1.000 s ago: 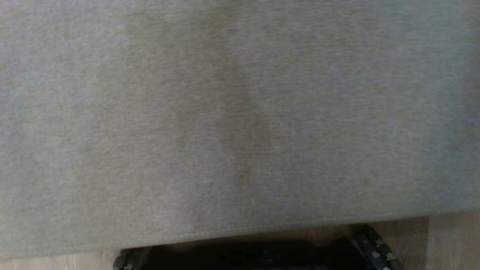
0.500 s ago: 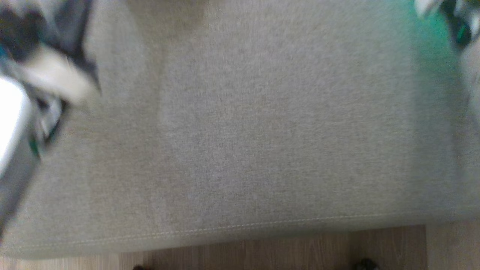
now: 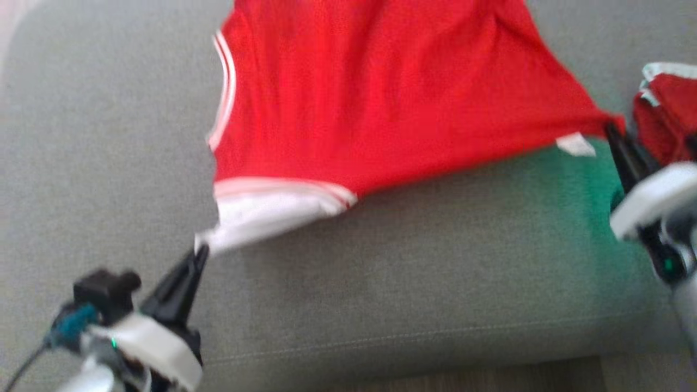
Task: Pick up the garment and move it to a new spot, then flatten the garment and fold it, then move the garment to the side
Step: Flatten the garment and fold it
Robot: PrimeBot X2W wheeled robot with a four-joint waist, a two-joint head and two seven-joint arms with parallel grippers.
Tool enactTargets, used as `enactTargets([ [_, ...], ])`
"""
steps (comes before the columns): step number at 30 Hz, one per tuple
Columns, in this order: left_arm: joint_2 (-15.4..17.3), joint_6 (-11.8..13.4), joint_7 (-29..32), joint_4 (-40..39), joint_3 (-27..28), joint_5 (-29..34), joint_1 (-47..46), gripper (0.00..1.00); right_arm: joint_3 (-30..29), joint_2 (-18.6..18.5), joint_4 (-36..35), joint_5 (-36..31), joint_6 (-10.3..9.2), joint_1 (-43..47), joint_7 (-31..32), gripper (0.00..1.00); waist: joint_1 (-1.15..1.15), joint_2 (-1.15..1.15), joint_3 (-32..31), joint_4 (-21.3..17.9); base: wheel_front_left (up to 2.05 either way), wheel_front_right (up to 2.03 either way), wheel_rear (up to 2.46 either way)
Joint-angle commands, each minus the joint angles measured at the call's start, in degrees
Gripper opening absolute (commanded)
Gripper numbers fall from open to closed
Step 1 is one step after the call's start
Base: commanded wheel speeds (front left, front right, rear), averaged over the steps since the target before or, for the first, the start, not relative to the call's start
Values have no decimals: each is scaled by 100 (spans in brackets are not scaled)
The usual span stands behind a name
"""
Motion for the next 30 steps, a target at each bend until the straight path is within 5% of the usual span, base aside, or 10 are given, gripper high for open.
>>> enactTargets([
  [1,273,136,-65,-252,270,-65,24,0,-150,-191,-379,4,-3,287,15,0,0,0,-202,4,0,0,0],
  [8,480,584,-41,-923,343,-302,805,0,-1084,-29,-2098,-326,-3,1968,777,0,0,0,-399,-37,0,0,0],
  [16,726,534,572,-1183,301,-478,627,0,-1848,331,-3778,-626,-3,2896,2279,0,0,0,-467,-86,0,0,0],
  [24,302,50,1006,-521,190,-516,-408,0,-1757,589,-3744,-829,-3,2365,3199,0,0,0,-425,-50,0,0,0],
  [30,-287,-258,848,293,170,-348,-1307,0,-1832,807,-3147,-871,-3,1544,3154,0,0,0,-153,-7,0,0,0],
])
